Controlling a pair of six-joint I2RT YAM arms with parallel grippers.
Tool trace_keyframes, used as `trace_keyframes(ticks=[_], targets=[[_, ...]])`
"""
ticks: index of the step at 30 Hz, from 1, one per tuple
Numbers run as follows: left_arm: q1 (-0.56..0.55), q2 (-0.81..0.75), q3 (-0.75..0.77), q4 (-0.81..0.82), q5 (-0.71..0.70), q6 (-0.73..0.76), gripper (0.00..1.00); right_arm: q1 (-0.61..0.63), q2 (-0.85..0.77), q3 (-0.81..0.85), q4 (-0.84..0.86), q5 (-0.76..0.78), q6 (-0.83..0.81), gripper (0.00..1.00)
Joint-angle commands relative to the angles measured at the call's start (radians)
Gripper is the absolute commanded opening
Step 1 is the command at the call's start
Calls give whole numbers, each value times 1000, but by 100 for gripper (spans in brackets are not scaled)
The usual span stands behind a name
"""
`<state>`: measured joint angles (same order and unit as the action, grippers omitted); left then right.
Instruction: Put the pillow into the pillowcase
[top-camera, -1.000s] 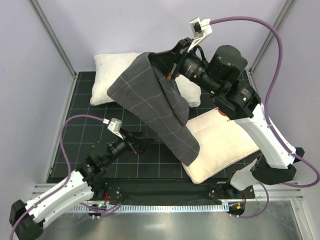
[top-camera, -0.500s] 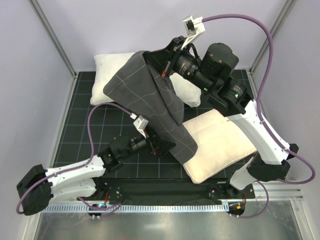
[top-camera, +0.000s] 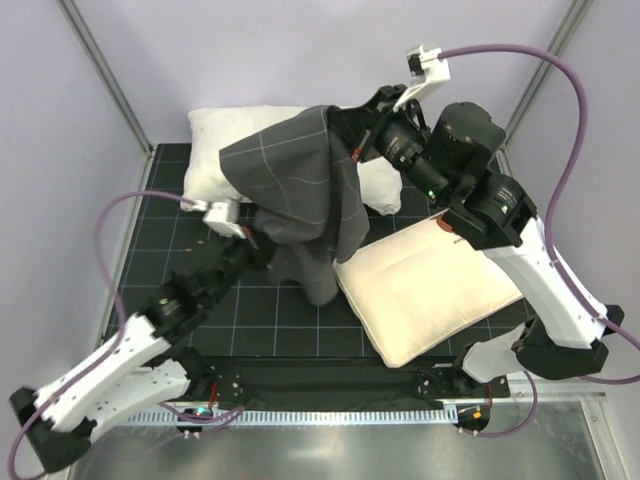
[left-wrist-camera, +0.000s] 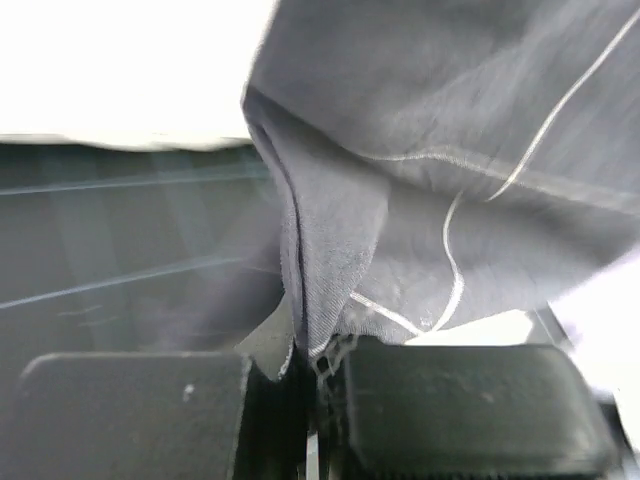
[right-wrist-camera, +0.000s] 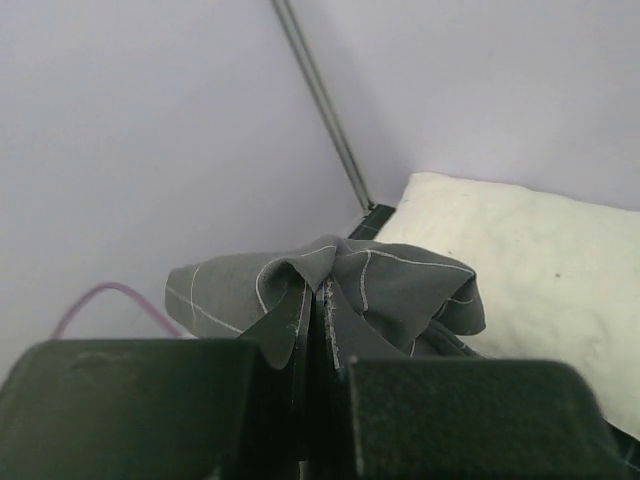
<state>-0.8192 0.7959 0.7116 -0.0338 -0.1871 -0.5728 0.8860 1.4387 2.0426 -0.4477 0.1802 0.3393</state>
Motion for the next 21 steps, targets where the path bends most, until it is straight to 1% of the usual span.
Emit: trace_keyframes(ticks=[1, 2, 3, 4, 6, 7, 8, 12, 14, 16, 17, 18, 19, 20, 21], targets=[[63, -159, 188, -484, -355, -15, 0, -4, -75, -59, -6, 116, -28, 4], [69, -176, 236, -539, -433, -12, 0, -2, -75, -71, -11, 113, -23, 4], [69, -201, 282, -646, -510, -7, 1, -1, -75, -85, -19, 110, -22, 4], [69, -201, 340, -688, -652, 10, 0, -2, -66, -87, -40, 85, -14, 4], [69, -181, 557, -791, -766, 37, 0, 16, -64, -93, -80, 38, 7, 4], [69, -169, 558, -820, -781, 48, 0, 16, -69, -93, -89, 25, 13, 4], [69, -161, 656, -839, -791, 63, 0, 31, -78, -117, -91, 18, 15, 4], [69, -149, 821, -894, -825, 132, 0, 181, -150, -212, -60, 10, 18, 4], [69, -164, 886, -911, -839, 180, 0, 227, -202, -266, -46, 16, 35, 4], [71, -169, 913, -913, -839, 214, 1, 283, -245, -320, -19, 37, 53, 4], [68, -162, 919, -919, -832, 235, 0, 298, -262, -387, -7, 68, 84, 4], [63, -150, 930, -929, -831, 235, 0, 326, -291, -418, 1, 85, 96, 4], [49, -103, 930, -948, -831, 235, 1, 341, -302, -447, 1, 111, 110, 4], [43, -75, 924, -980, -833, 223, 0, 361, -313, -516, 6, 189, 124, 4], [38, -39, 913, -1000, -831, 211, 0, 378, -336, -551, 24, 226, 148, 4]])
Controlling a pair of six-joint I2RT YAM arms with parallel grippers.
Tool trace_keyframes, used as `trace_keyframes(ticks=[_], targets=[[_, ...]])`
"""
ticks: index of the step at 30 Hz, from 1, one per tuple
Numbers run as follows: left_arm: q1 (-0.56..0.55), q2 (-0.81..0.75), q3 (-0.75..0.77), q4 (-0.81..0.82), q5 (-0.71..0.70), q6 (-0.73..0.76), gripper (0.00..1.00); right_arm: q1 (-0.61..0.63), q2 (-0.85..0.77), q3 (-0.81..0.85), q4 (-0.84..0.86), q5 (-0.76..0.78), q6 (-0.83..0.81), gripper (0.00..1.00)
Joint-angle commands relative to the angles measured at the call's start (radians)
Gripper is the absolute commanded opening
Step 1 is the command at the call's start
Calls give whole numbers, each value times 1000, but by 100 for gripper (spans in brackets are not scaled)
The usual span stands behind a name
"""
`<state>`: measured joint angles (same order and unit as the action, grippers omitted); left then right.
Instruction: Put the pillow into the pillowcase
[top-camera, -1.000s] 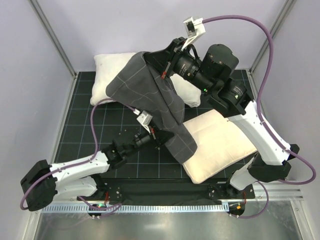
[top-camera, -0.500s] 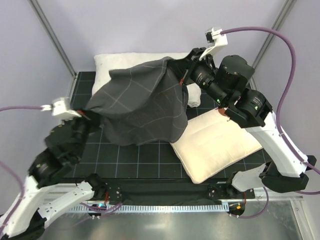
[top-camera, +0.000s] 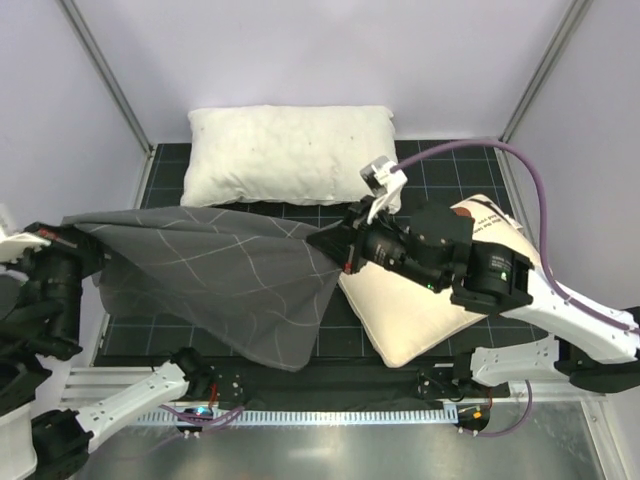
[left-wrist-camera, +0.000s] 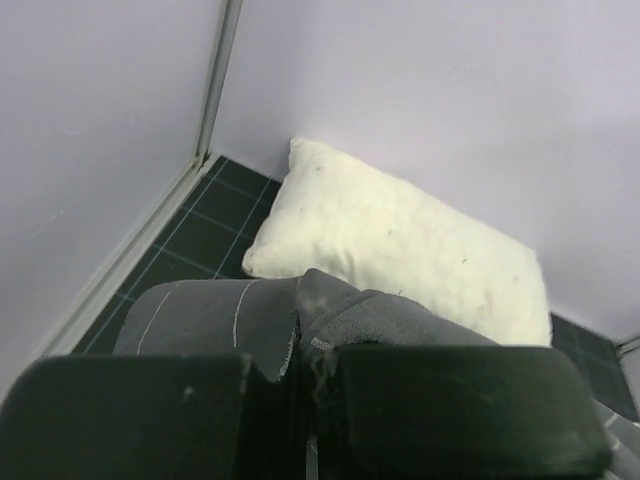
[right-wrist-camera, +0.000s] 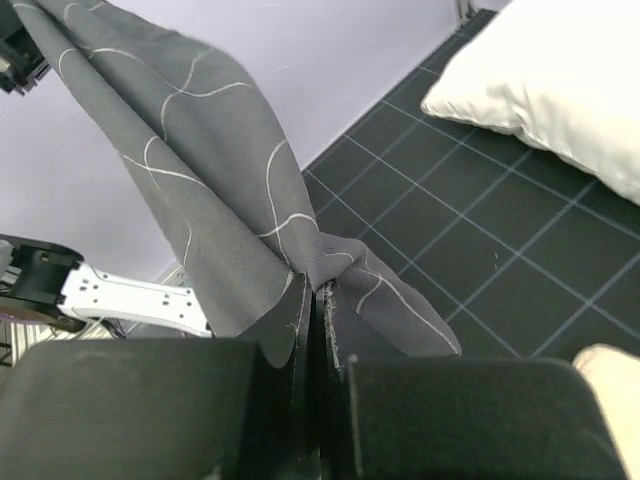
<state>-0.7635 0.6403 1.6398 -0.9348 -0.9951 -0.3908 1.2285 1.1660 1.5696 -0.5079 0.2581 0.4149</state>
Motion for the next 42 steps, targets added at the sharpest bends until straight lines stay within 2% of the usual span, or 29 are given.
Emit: trace_keyframes(ticks=[1, 4, 5, 6, 9, 11, 12, 14, 15, 16, 18, 19, 21, 22, 23, 25, 26, 27, 30, 31, 32, 33, 36, 38, 41, 42], targets=[[-17, 180, -37, -116, -16, 9, 0, 75, -75, -118, 95, 196, 87, 4], [-16, 251, -99, -148, 7, -95, 0, 156, -130, -293, 155, 421, 160, 4], [-14, 265, -125, -124, 19, -108, 0, 172, -143, -374, 166, 475, 185, 4], [-8, 266, -161, -64, 48, -131, 1, 192, -155, -414, 186, 609, 205, 4], [58, 300, -254, 40, 142, -149, 0, 215, -167, -522, 192, 784, 269, 4], [166, 347, -296, 66, 231, -166, 0, 215, -128, -543, 177, 864, 312, 4], [259, 407, -307, 89, 324, -178, 0, 215, -109, -540, 149, 933, 330, 4], [352, 453, -359, 128, 400, -236, 1, 215, -42, -516, 111, 987, 390, 4], [430, 476, -385, 192, 436, -247, 0, 212, -16, -505, 80, 1010, 398, 6], [459, 483, -406, 235, 466, -253, 1, 209, 6, -481, 65, 1029, 419, 8], [528, 513, -454, 295, 460, -255, 0, 154, 70, -450, 10, 983, 433, 16], [546, 530, -459, 335, 455, -250, 0, 129, 87, -444, 8, 945, 433, 43], [566, 580, -443, 346, 432, -234, 1, 25, 118, -462, 82, 761, 346, 67], [564, 628, -439, 364, 428, -223, 0, -12, 116, -502, 119, 680, 316, 74], [566, 654, -437, 378, 429, -208, 1, -42, 104, -525, 146, 574, 297, 75], [564, 717, -446, 405, 415, -201, 9, -108, 38, -612, 265, 474, 198, 79], [564, 732, -449, 434, 402, -201, 12, -127, 14, -634, 290, 439, 171, 88], [564, 751, -449, 442, 374, -203, 21, -151, -38, -649, 311, 365, 133, 89], [564, 803, -436, 453, 323, -203, 36, -257, -87, -680, 301, 178, 58, 91], [564, 808, -431, 455, 311, -204, 59, -321, -100, -680, 295, 106, 17, 90], [564, 809, -429, 456, 299, -206, 77, -352, -97, -677, 289, 36, 4, 90], [564, 808, -428, 450, 283, -213, 97, -378, -89, -672, 269, -106, -7, 90], [560, 774, -406, 407, 303, -223, 100, -434, -26, -643, 226, -244, -28, 89], [546, 742, -403, 390, 381, -234, 100, -434, 6, -637, 217, -312, -47, 88], [459, 682, -419, 378, 493, -221, 100, -435, 18, -660, 226, -304, -62, 86], [384, 670, -435, 375, 504, -217, 100, -448, 20, -666, 233, -300, -62, 86]])
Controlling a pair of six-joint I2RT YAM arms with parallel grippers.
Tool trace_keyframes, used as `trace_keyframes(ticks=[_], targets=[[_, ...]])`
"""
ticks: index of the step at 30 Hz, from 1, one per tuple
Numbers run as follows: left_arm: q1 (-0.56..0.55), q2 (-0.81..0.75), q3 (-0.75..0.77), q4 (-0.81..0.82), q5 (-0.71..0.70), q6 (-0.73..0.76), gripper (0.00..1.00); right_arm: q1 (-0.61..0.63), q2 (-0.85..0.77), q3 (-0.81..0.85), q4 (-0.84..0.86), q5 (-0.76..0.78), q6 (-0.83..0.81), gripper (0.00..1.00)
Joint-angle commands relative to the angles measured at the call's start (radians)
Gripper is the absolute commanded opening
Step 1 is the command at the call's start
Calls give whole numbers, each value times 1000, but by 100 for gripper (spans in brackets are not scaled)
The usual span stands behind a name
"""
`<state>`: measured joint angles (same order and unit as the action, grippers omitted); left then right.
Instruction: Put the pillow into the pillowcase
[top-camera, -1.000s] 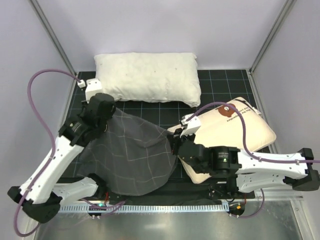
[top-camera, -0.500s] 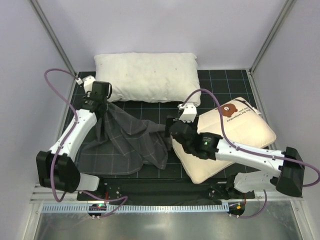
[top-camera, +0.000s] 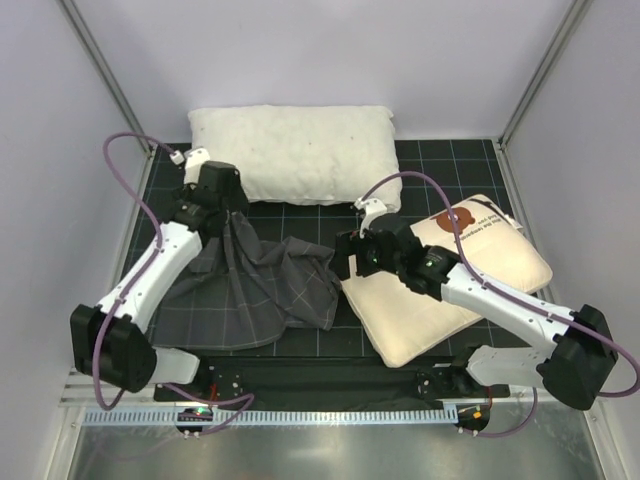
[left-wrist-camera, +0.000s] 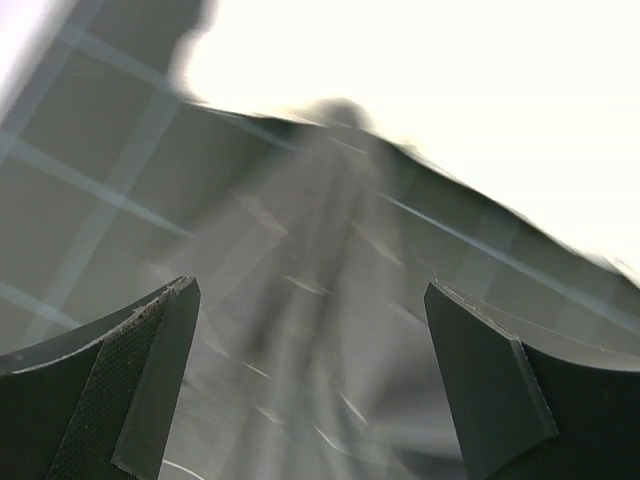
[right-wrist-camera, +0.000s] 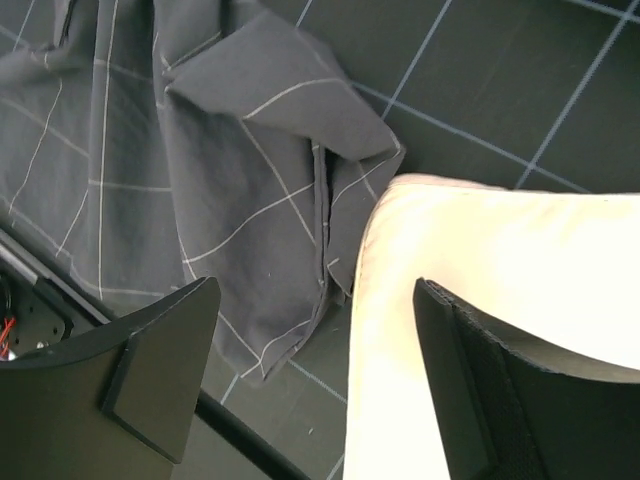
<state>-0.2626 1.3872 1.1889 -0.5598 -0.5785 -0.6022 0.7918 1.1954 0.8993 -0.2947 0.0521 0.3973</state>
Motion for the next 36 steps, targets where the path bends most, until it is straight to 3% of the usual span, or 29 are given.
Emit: trace_keyframes(ticks=[1, 3, 8, 13, 23, 28, 32, 36], targets=[[-157, -94, 3, -11, 95, -5, 100, -20, -8, -6, 22, -93, -46, 84], [-264, -123, -43, -17, 120, -37, 100, -48, -11, -17, 37, -106, -41, 82], [-394, -212, -199, 99, 277, -108, 100, -97, -54, -97, 121, -152, -18, 82], [-417, -339, -368, 270, 433, -172, 100, -124, -141, -194, 204, -141, 5, 82], [-418, -537, -206, 150, 543, -289, 100, -178, -230, -201, 163, -72, -15, 82], [-418, -645, -230, 156, 531, -262, 100, -189, -204, -155, 147, -60, -14, 83], [-418, -677, -249, 129, 440, -205, 100, -190, -175, -128, 158, -70, -2, 83], [-418, -660, -224, 121, 485, -185, 100, -192, -154, -126, 173, -93, 15, 83]])
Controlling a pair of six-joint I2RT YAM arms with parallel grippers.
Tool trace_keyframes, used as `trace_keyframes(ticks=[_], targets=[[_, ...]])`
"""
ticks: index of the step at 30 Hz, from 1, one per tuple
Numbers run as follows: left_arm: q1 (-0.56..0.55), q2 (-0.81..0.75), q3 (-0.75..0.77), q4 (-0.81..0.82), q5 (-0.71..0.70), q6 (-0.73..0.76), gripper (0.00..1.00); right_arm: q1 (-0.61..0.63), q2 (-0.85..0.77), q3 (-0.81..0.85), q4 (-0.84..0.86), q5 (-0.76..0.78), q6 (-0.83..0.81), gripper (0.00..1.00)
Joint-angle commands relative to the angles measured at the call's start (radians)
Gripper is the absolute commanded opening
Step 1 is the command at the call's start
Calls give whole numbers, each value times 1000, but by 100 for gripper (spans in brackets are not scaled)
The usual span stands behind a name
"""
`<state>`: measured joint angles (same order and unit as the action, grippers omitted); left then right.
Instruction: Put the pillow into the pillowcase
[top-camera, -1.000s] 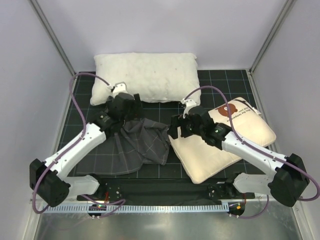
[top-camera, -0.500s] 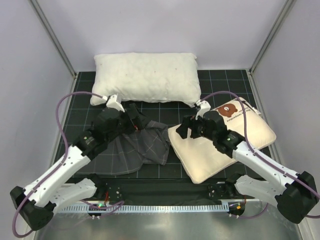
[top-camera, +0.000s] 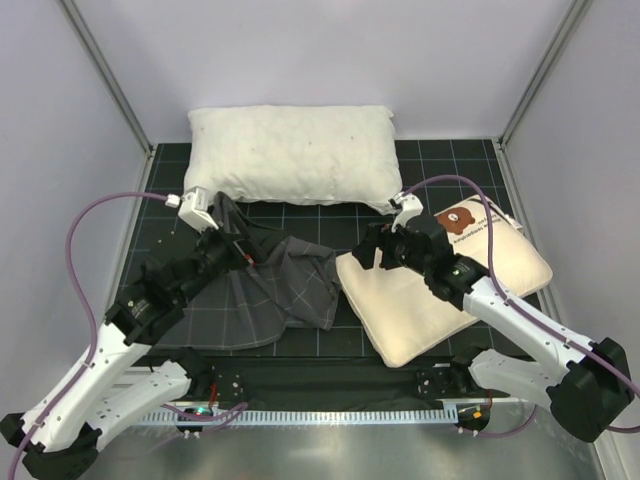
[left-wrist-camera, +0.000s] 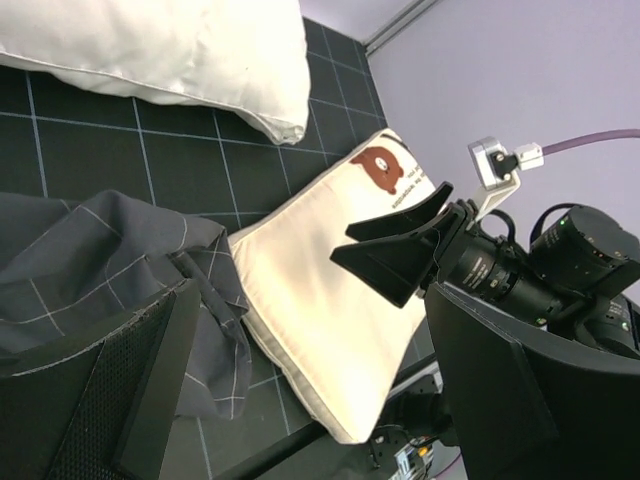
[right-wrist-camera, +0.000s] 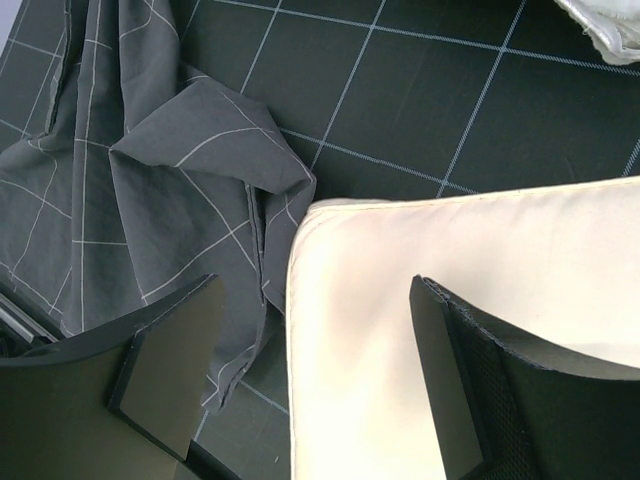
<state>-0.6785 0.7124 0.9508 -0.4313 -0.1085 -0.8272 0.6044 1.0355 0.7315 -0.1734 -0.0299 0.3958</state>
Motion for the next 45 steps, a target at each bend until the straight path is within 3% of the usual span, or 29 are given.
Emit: trace_keyframes(ticks=[1, 8, 11, 18, 27, 33, 36, 37, 39, 40, 42, 45], targets=[[-3, 30, 23, -17, 26, 43, 100, -6, 6, 40, 57, -15, 20, 83], [-3, 21, 45, -55, 56, 27, 100, -6, -9, 36, 54, -33, 34, 83], [-3, 13, 11, -67, -38, 17, 100, -6, -28, 16, 64, -33, 40, 83], [-3, 84, -41, -28, -77, 120, 100, -6, -25, 14, 54, -48, 46, 87], [-4, 373, -72, 94, -56, 123, 100, -5, 103, 48, -8, -90, 50, 85], [-4, 519, -147, 163, -151, 119, 100, 5, 141, 69, -1, -82, 48, 82], [-4, 583, -156, 192, -143, 119, 78, 9, 173, 100, -20, -73, 51, 81], [-4, 597, -156, 203, -128, 122, 59, 8, 179, 106, -21, -71, 54, 80], [-4, 646, -149, 215, -102, 132, 46, 15, 190, 132, -29, -71, 51, 80], [-4, 663, -142, 223, -79, 157, 24, 17, 196, 144, -38, -71, 49, 80], [-3, 690, -124, 223, -71, 180, 1, 34, 218, 190, -55, -76, 35, 80], [5, 665, -122, 180, -120, 186, 0, 58, 265, 255, -80, -58, 11, 80]])
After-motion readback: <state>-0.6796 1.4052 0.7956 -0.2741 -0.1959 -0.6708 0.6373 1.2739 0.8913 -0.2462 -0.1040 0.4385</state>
